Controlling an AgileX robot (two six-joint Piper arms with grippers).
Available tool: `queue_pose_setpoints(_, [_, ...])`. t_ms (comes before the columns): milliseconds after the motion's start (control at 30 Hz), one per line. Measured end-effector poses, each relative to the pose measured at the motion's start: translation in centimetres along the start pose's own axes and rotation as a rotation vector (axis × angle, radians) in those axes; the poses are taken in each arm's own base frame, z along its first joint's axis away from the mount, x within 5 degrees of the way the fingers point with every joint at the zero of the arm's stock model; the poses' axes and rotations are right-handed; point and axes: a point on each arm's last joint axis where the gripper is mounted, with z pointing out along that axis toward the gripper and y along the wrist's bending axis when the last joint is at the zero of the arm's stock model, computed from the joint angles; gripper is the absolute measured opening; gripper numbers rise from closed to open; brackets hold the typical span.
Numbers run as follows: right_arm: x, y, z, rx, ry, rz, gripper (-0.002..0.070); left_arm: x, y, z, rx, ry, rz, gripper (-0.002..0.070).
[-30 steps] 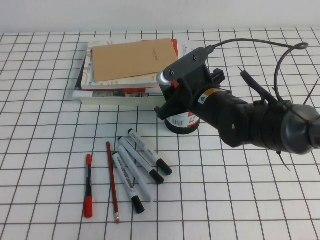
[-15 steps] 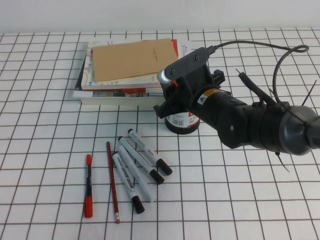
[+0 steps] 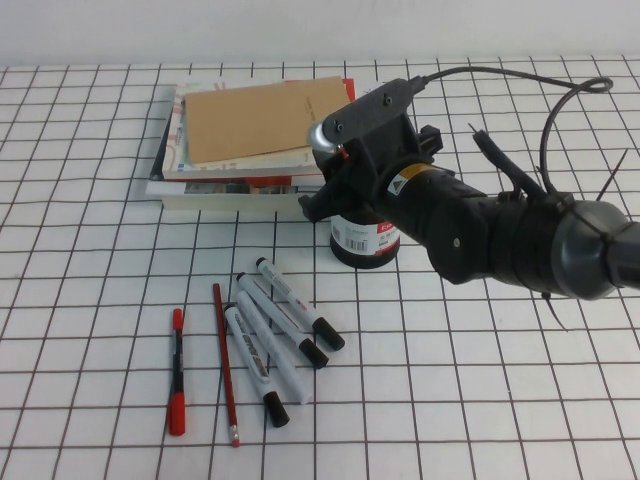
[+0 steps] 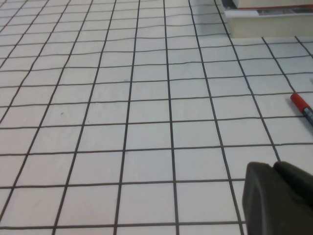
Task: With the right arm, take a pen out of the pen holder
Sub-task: 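Take a marker out of the pen holder and lay it on the table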
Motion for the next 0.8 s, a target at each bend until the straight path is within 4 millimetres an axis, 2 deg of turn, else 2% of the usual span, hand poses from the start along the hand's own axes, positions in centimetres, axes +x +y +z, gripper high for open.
queue_pose_setpoints(200, [1.4, 0.2, 0.7, -0.006, 0.046, 0.008, 0.0263, 0.0, 0.0, 0.0, 0.0, 0.0, 0.0, -0.0004])
queue_pose_setpoints(567, [1.0, 0.3, 1.9, -0.006, 0.034, 0.017, 0.0263, 0.0, 0.0, 0.0, 0.0, 0.0, 0.0, -0.0004])
queue_pose_setpoints(800, [1.1, 0.2, 2.0, -0.003, 0.042, -0.046, 0.0263, 0.0, 0.0, 0.0, 0.0, 0.0, 0.0, -0.0004])
